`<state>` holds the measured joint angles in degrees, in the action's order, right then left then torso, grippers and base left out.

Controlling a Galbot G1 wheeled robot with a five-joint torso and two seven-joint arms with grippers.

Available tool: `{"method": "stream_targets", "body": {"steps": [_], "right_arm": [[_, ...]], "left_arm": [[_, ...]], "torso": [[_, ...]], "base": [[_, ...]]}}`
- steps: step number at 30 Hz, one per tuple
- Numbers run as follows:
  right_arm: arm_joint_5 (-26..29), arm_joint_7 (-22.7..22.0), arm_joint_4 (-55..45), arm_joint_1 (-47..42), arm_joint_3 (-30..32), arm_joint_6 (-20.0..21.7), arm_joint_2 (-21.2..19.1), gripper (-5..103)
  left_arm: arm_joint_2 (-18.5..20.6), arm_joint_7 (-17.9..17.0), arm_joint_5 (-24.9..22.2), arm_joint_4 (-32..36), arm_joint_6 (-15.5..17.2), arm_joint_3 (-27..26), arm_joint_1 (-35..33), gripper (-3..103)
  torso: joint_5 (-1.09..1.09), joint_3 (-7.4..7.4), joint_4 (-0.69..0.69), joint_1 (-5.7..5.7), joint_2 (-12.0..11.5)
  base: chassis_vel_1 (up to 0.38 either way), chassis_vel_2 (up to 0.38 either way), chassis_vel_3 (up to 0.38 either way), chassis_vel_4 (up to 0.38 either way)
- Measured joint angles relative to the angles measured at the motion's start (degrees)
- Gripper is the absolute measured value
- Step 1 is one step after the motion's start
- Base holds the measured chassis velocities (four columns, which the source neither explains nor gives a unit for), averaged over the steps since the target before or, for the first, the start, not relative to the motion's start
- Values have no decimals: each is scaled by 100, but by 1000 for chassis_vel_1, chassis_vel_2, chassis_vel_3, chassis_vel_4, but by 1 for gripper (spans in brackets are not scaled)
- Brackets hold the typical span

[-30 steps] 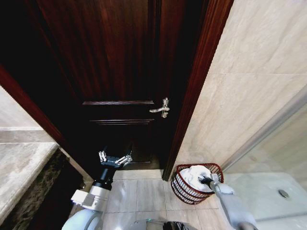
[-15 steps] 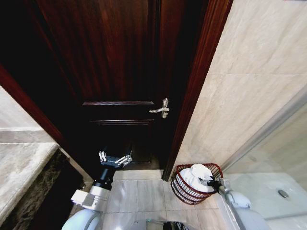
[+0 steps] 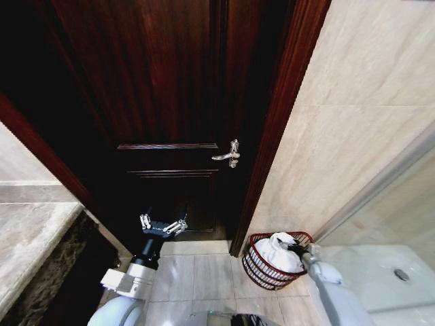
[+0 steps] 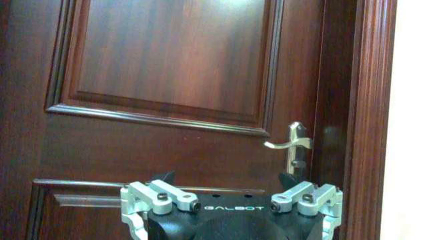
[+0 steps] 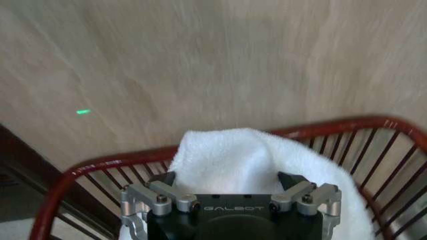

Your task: Discard the used towel into the hamper.

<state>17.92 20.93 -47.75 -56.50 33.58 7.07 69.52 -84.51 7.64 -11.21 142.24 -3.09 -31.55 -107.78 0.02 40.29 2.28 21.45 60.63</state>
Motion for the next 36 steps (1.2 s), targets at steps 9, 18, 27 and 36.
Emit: {"method": "stream_targets", "body": {"steps": [9,18,27,36], "right_arm": [[-468,85,2097,1000,73,-603,215,100],[-1048,44,2870,1486,80,-438,279,100],[-1246,-12,3036,1604,83,-284,277,100],[-476,47,1061,497,8,40,25,100]], "left_arm": [[0,0,0,0,0,0,0,100],[0,0,0,0,0,0,0,100],[0,0,0,0,0,0,0,100],[0,0,0,0,0,0,0,100]], "torso": [[1,3,0,4,7],[-1,5,1,4,11],[-1,6,1,5,13],[-5,8,0,7,13]], "base": [[0,0,0,0],[0,0,0,0],[0,0,0,0],[0,0,0,0]]}}
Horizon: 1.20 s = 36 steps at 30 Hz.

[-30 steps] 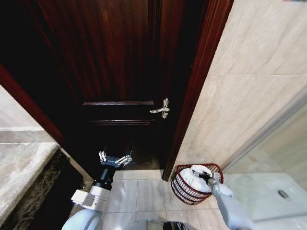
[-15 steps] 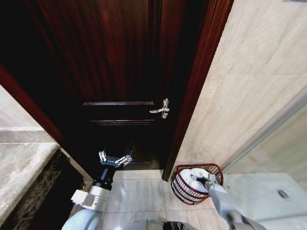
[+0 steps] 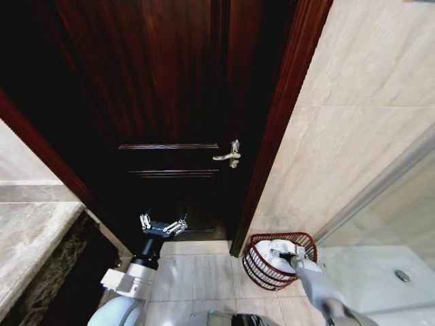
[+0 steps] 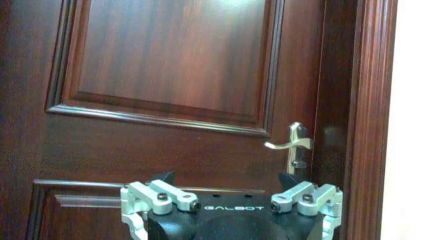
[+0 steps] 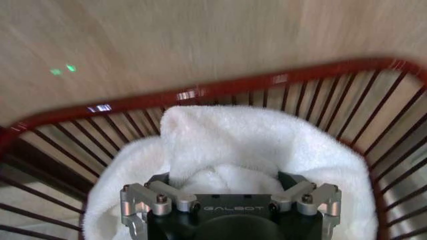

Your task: Discard the used towel into the hamper.

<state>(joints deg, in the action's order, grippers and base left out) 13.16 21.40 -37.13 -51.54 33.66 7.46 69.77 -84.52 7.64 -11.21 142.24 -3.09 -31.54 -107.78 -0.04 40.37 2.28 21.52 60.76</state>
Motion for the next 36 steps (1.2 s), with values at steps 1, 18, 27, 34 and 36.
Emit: {"method": "stream_targets", "body": {"steps": [1,18,27,34,36], "right_arm": [[171,-10,-523,-306,-11,86,-97,100],[502,-670,-4850,-3211,661,-376,336,100],[273,-903,-6716,-4466,582,-1240,1203,99],[-132,-1189,-7678,-5198,360,-1906,1726,97],[-387,-1417,-7799,-5354,245,-2260,1861,100]], "left_arm": [[0,0,0,0,0,-1,0,100],[0,0,0,0,0,-1,1,100],[1,0,0,0,0,0,0,100],[0,0,0,0,0,-1,0,100],[0,0,0,0,0,0,0,100]], "torso": [[3,0,-1,0,0],[5,-1,0,0,3],[5,0,0,1,3],[6,0,0,0,4],[4,0,0,1,3]], "base": [[0,0,0,0],[0,0,0,0],[0,0,0,0],[0,0,0,0],[0,0,0,0]]}}
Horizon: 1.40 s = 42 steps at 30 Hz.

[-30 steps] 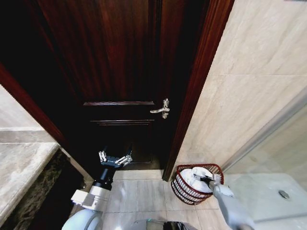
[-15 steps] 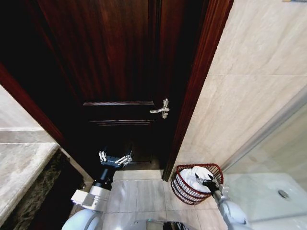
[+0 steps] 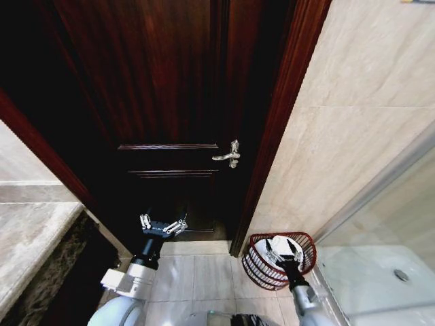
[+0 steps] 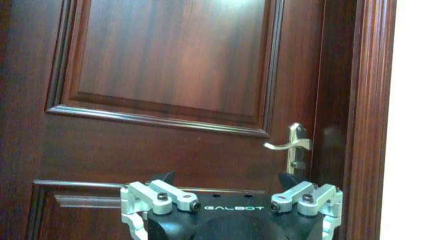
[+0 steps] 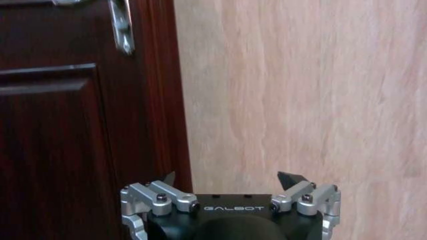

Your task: Discard the used towel into the hamper.

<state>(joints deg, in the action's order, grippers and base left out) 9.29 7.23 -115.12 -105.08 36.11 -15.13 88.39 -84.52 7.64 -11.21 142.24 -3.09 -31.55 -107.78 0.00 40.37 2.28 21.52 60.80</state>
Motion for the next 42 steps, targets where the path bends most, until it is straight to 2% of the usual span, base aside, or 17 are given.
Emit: {"method": "stream_targets", "body": {"steps": [3,7,10,18,23,26,29,42], "right_arm": [[-188,-94,-160,-131,-51,-196,115,100],[-281,-176,-554,-293,-98,-225,189,103],[-310,-204,-1074,-409,-86,-95,177,99],[-343,-182,-1837,-449,-70,307,154,99],[-363,-61,-1749,-441,-87,335,151,88],[-336,-13,-1682,-442,-105,333,152,86],[-317,5,-1637,-435,-113,327,153,99],[-304,10,-1609,-424,-116,321,152,100]], "left_arm": [[0,0,0,0,0,0,0,100],[0,0,0,0,0,0,0,100],[0,0,0,0,0,0,0,100],[0,0,0,0,0,0,0,100],[0,0,0,1,0,0,0,100],[0,0,0,0,0,0,0,100],[0,0,0,0,0,0,0,100],[0,0,0,0,0,0,0,100]], "torso": [[1,0,0,0,0],[1,0,0,0,0],[1,0,0,0,0],[1,0,0,0,0],[0,0,0,0,0],[0,0,0,0,0],[0,0,0,0,0],[0,0,0,0,0]], "base": [[0,0,0,0],[0,0,0,0],[0,0,0,0],[0,0,0,0],[0,0,0,0],[0,0,0,0],[0,0,0,0],[0,0,0,0]]}}
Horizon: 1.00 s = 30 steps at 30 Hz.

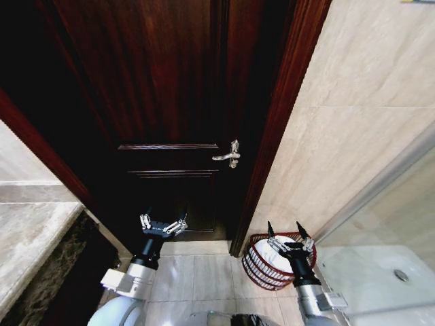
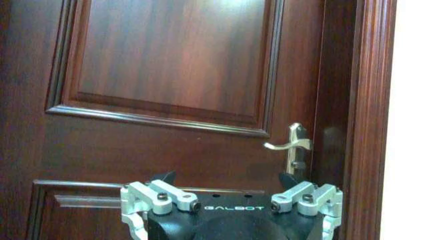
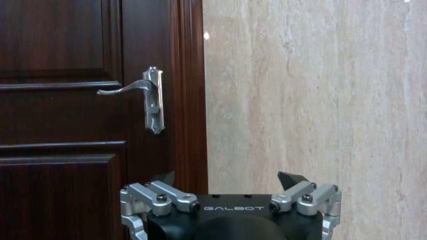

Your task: Discard the used towel into the hamper.

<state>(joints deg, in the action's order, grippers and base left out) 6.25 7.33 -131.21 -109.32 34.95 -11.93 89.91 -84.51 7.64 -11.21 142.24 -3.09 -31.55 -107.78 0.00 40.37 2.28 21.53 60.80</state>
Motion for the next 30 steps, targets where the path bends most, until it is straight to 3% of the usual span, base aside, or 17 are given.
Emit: {"method": "stream_targets", "body": {"steps": [21,30], "right_arm": [[8,2,10,5,2,-5,-1,100],[10,2,11,6,1,-5,-2,100]], "left_arm": [[0,0,0,0,0,0,0,100],[0,0,0,0,0,0,0,100]], "torso": [[0,8,0,6,14],[0,112,0,97,209]], "base": [[0,0,0,0],[0,0,0,0]]}}
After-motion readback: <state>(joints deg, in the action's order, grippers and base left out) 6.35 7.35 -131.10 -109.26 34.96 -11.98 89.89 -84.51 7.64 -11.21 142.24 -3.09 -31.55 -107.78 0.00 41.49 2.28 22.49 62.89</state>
